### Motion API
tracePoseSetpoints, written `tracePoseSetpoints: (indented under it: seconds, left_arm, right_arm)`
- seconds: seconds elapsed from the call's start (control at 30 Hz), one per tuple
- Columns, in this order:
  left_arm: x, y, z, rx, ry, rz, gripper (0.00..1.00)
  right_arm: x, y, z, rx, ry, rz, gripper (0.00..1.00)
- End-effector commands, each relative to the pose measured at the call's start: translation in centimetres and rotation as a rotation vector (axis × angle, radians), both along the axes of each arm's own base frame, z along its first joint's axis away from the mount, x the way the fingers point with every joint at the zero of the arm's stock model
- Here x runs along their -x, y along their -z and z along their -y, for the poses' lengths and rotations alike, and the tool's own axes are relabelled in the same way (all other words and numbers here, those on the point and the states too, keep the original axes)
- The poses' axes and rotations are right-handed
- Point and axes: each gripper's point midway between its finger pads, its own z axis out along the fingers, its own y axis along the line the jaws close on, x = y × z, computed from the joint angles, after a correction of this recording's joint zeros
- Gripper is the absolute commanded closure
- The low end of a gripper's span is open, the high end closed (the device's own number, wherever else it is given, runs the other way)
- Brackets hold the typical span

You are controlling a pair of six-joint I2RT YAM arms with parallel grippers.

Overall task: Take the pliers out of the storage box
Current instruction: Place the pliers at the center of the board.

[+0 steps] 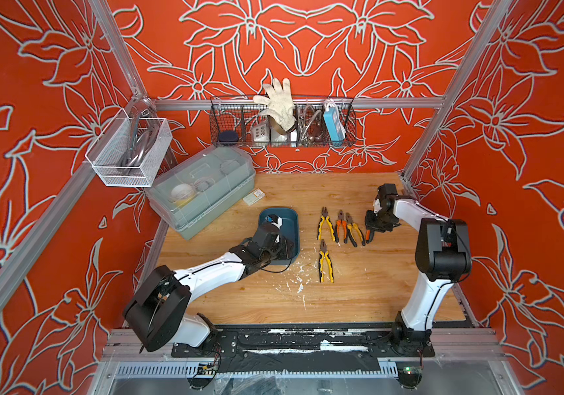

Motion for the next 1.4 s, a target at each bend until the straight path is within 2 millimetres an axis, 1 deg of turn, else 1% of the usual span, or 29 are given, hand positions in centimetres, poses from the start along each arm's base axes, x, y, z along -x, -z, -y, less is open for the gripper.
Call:
tracePoseSetpoints:
  seconds: [0.0,0.1,0.23,0.3,0.4,0.57,0.83,0.87,0.93,0.97,1.07,1.13,1.23,1.3,1.37]
  left_arm:
    - [-0.3,-0.4,0.5,0.009,0.013,-0.002,0.64]
    - [-0.3,-0.3,0.5,0.008,0.011,-0.007,0.64]
    - [-0.4,-0.2,0.6,0.0,0.013,-0.014,0.64]
    - [-0.4,0.0,0.6,-0.001,0.013,-0.019,0.64]
    - [-0.5,0.1,0.8,-0.002,0.016,-0.025,0.64]
    - [-0.4,0.2,0.9,-0.006,0.021,-0.037,0.64]
    - [-0.4,0.3,1.0,-0.005,0.025,-0.041,0.65]
    - [-0.4,0.3,1.0,-0.007,0.024,-0.042,0.64]
    - [-0.5,0.4,1.0,-0.008,0.022,-0.043,0.65]
    - [-0.5,0.4,1.0,-0.008,0.024,-0.043,0.64]
    - [-0.5,0.5,1.0,-0.011,0.024,-0.045,0.64]
    - [-0.5,0.5,1.0,-0.015,0.023,-0.046,0.65]
    - [-0.6,0.5,1.0,-0.016,0.022,-0.044,0.65]
    - [-0.6,0.5,0.9,-0.018,0.021,-0.044,0.65]
    - [-0.6,0.6,1.0,-0.016,0.022,-0.047,0.65]
  right_arm:
    - [-0.4,0.2,-0.7,-0.041,-0.006,0.009,0.87]
    - [-0.3,0.5,-0.6,-0.04,-0.002,0.001,0.84]
    - [-0.1,0.9,-0.8,-0.051,0.004,-0.011,0.68]
    - [0.1,1.1,-0.6,-0.041,0.012,-0.019,0.66]
    - [0.7,1.5,-0.2,-0.027,0.035,-0.037,0.6]
    - [1.3,2.2,0.5,0.01,0.069,-0.057,0.59]
    - [1.9,1.7,2.4,0.12,0.09,-0.075,0.58]
    - [1.9,1.6,2.7,0.136,0.089,-0.084,0.55]
    - [1.7,1.6,2.9,0.149,0.088,-0.092,0.53]
    - [1.6,1.6,2.8,0.148,0.085,-0.093,0.5]
    - [1.5,1.6,2.6,0.137,0.084,-0.086,0.49]
    - [1.5,1.7,2.5,0.128,0.081,-0.086,0.46]
    - [1.5,1.7,2.7,0.138,0.079,-0.087,0.37]
    - [1.4,1.5,2.7,0.136,0.086,-0.082,0.29]
    - [1.0,1.6,2.3,0.114,0.085,-0.07,0.26]
